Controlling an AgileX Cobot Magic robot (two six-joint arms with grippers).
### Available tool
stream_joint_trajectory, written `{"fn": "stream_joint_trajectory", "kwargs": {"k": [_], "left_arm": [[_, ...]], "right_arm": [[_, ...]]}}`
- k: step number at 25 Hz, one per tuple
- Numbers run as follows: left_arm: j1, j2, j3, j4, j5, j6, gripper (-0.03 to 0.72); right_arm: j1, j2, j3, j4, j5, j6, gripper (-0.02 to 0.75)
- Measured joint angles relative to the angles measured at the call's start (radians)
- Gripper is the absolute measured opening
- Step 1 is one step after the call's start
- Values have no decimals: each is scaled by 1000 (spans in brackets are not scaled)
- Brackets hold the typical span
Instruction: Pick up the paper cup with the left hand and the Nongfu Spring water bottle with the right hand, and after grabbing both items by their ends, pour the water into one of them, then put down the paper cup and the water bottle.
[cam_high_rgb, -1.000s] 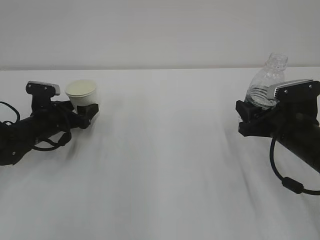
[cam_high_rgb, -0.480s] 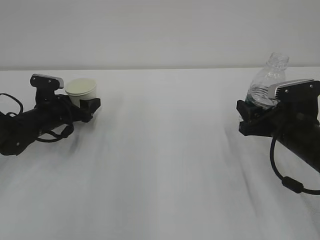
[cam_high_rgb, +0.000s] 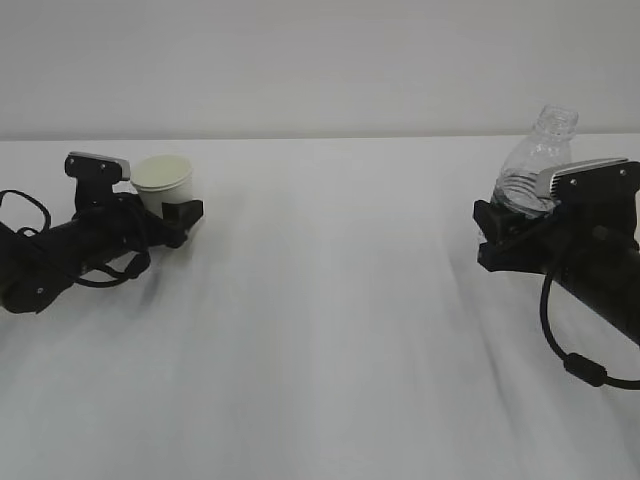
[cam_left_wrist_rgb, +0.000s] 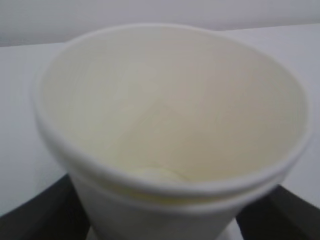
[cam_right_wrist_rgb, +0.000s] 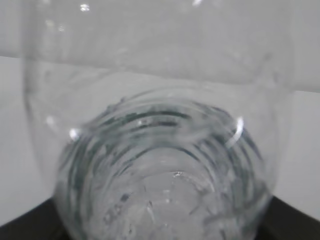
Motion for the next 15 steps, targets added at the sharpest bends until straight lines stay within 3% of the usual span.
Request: {"fn": "stream_joint_trajectory", "kwargs": {"k": [15], "left_arm": [[-27, 36, -51, -19, 7, -4, 580]], "right_arm": [[0, 0, 0, 1, 0, 0, 449]]}}
